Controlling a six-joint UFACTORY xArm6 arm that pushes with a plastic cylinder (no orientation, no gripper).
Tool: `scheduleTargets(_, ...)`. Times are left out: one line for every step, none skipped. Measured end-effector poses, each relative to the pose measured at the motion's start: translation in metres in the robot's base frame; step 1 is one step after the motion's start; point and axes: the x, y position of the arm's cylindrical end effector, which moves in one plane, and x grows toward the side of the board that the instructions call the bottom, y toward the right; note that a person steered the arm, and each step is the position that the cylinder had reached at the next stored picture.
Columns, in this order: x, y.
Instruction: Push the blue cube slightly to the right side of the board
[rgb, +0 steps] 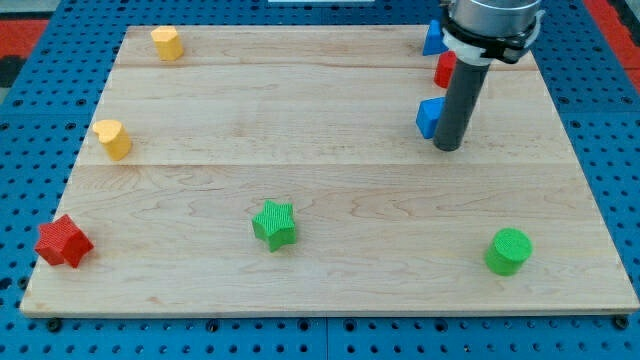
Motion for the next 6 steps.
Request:
scheduleTargets(-0.004, -0.024)
scheduleTargets(-0.009, -0.046)
scheduleTargets(-0.009, -0.05)
scheduleTargets(-0.009, -0.042)
scheduleTargets(-0.02, -0.037)
scheduleTargets(-0.041, -0.031)
